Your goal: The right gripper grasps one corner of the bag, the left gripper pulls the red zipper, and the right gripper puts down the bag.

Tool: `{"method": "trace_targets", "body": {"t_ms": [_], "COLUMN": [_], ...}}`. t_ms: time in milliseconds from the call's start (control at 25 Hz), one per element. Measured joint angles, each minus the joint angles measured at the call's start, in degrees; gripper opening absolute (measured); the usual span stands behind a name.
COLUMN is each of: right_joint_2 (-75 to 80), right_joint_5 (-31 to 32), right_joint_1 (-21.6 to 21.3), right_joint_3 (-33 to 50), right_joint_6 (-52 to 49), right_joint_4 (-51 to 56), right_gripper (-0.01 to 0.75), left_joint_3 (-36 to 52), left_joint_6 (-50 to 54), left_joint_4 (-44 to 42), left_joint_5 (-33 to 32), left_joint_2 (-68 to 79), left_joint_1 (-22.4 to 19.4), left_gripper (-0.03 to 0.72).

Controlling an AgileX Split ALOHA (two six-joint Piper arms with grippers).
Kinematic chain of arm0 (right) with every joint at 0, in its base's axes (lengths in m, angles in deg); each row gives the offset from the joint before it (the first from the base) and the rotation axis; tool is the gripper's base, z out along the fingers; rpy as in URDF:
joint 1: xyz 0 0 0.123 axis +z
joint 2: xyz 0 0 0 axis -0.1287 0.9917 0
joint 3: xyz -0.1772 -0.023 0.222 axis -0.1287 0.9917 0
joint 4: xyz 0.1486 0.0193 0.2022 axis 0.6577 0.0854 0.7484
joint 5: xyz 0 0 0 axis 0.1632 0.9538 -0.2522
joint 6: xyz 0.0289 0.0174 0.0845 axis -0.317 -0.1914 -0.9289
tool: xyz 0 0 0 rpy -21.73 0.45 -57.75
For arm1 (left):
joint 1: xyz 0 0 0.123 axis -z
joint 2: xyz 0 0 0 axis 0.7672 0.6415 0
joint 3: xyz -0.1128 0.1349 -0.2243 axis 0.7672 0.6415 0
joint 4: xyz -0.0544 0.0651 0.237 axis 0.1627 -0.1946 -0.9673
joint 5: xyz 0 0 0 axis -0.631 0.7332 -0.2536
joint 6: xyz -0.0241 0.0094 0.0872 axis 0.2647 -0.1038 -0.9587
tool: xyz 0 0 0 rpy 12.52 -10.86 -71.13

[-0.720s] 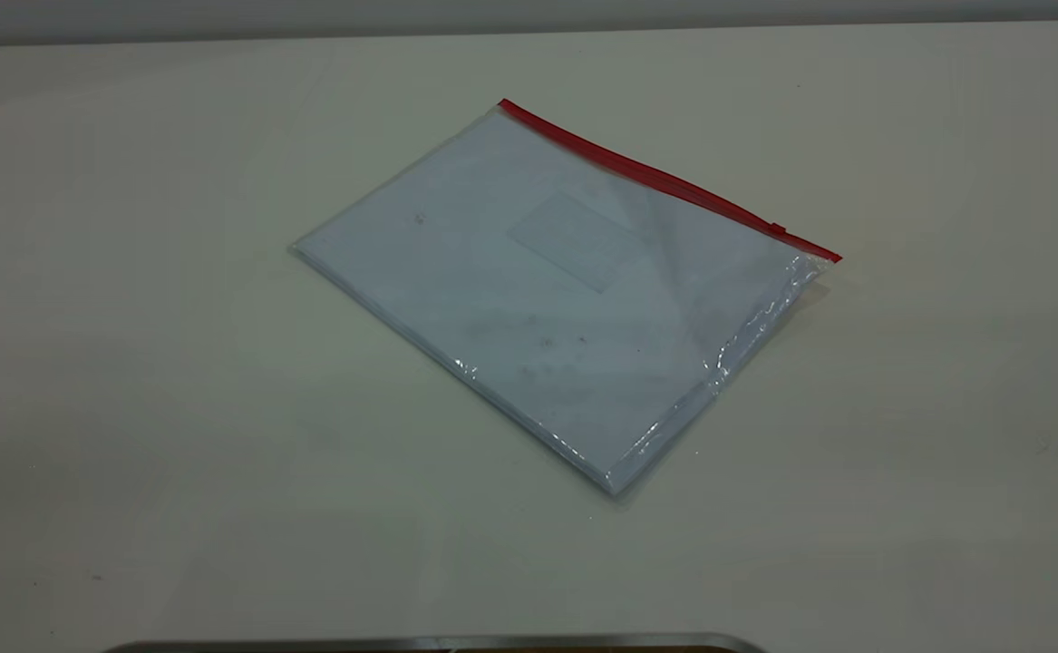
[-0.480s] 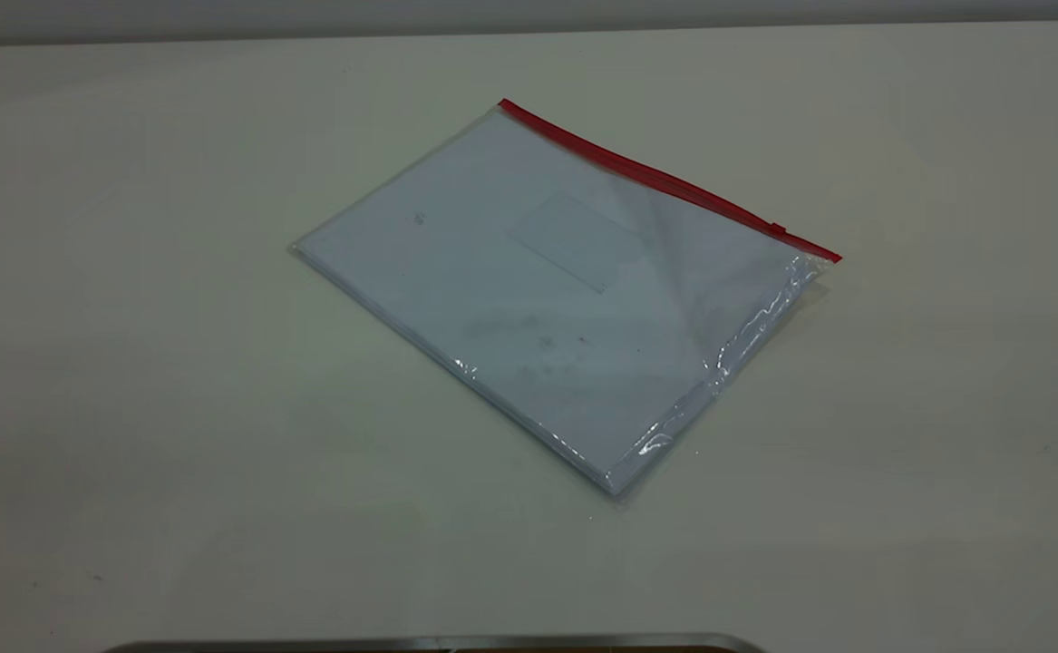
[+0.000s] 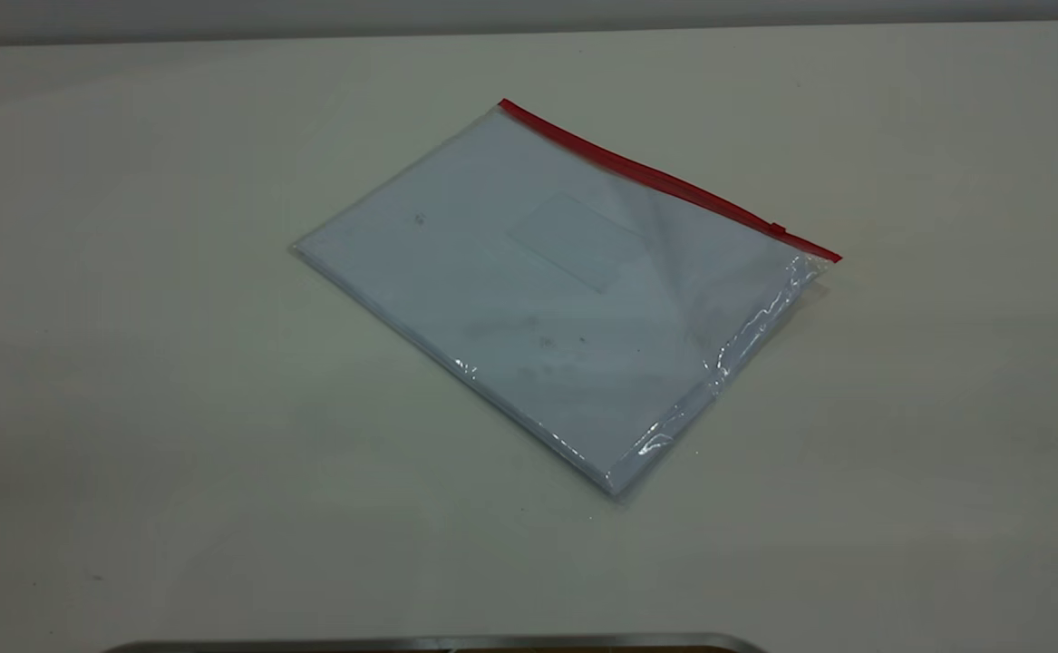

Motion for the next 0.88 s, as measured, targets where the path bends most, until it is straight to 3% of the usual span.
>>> {"method": "trace_targets", "body": {"t_ms": [720, 880], "right_joint_2": [0.0, 0.0], "right_joint_5": [0.0, -0.1], "right_joint_1": [0.0, 0.0], "right_joint_3": [0.0, 0.0], "right_joint_6": [0.0, -0.4], "right_joint_4": [0.0, 0.5], "right_gripper": [0.524, 0.524], "left_joint_3": [0.0, -2.5], "left_joint_6": [0.6, 2.9], "left_joint_4": [-0.1, -0.1], "left_joint_5": [0.1, 3.6], "left_joint_2": [0.1, 5.2], "left_joint_1": [0.0, 0.0], "left_gripper": [0.550, 0.550]}}
